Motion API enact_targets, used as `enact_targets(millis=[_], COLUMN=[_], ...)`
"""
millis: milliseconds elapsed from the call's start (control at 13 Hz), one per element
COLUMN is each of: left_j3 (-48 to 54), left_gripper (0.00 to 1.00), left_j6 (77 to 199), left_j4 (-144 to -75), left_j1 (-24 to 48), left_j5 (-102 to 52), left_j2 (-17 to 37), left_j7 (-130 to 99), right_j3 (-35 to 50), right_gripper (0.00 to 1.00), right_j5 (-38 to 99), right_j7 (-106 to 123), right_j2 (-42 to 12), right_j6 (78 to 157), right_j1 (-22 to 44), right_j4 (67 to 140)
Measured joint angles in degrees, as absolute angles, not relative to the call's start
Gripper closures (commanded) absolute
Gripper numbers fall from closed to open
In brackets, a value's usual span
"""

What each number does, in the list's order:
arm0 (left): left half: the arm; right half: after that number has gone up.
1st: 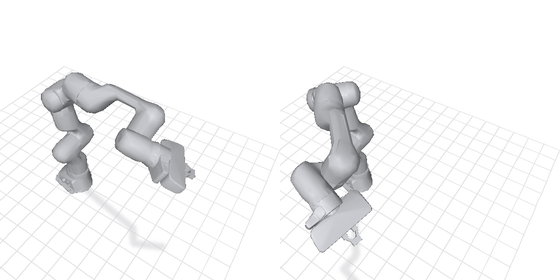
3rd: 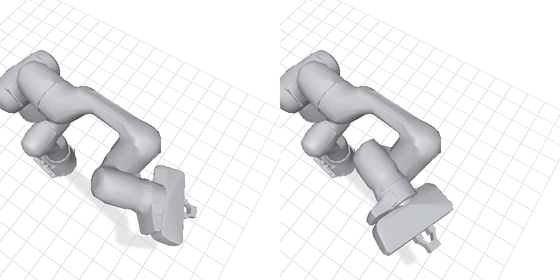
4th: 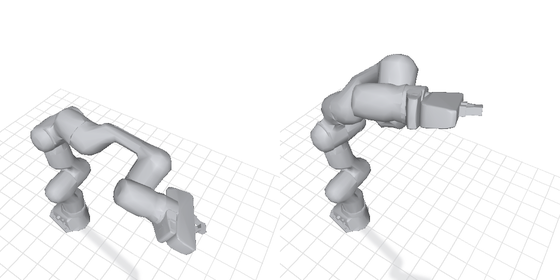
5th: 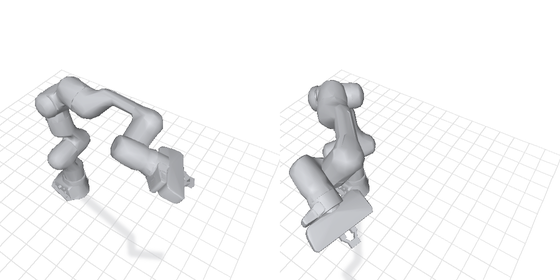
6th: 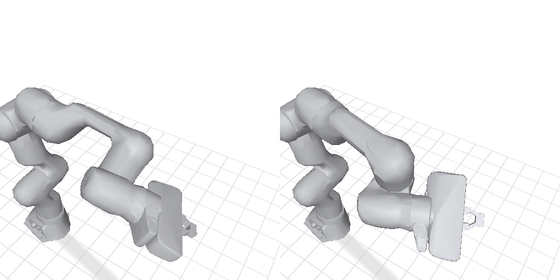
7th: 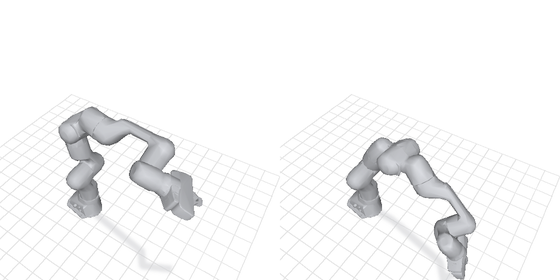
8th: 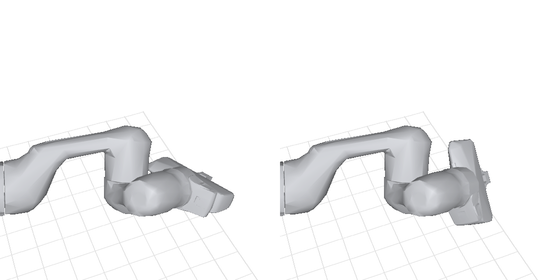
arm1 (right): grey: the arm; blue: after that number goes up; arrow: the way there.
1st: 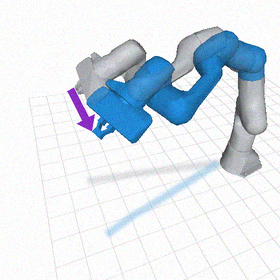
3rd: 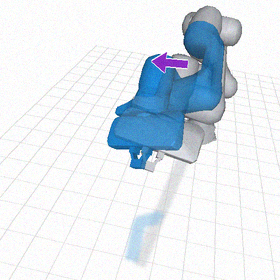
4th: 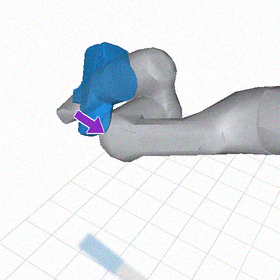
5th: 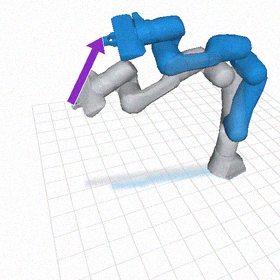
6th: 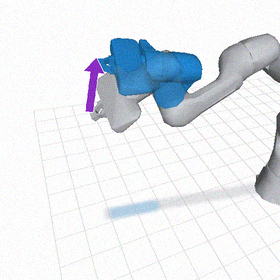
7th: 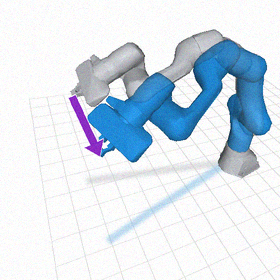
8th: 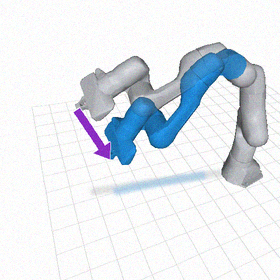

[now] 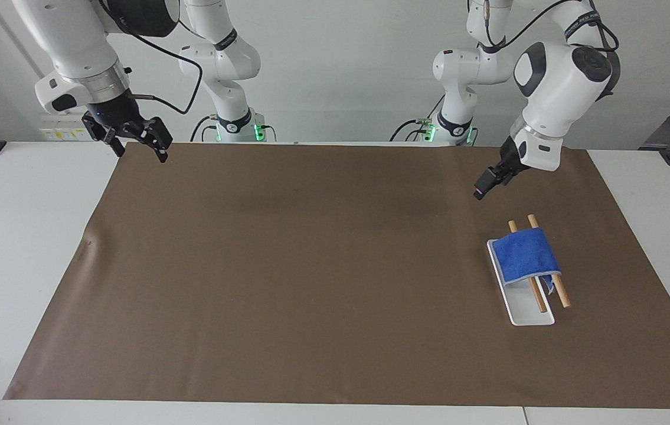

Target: Right arm passes towel to left arm to hang

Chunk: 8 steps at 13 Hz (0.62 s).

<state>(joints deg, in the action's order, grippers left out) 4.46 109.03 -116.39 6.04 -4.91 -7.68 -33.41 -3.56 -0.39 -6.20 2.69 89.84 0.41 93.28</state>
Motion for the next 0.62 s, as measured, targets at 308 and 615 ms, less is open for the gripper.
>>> enact_targets(millis=[308,615], left_j3=[3.4,2.7], left_gripper=[0.0,0.0], left_j6=[104.1,94.6], left_j4=[-110.9,-97.7], left_j1=[6.1,4.0], left_j5=[-1.4,-1.2], left_j2=[-7.3,-3.9], left_j7=[-17.9,-9.8], right_j3=[-3.5,-3.5], right_gripper=[0.0,0.0], right_j5=[2.4,1.7], right_j7=[-6.2,-4.7], right_j2=[2.7,2.8], right_j6=[89.7,89.7], right_j1=[0.4,0.4], right_j4=[93.3,93.3])
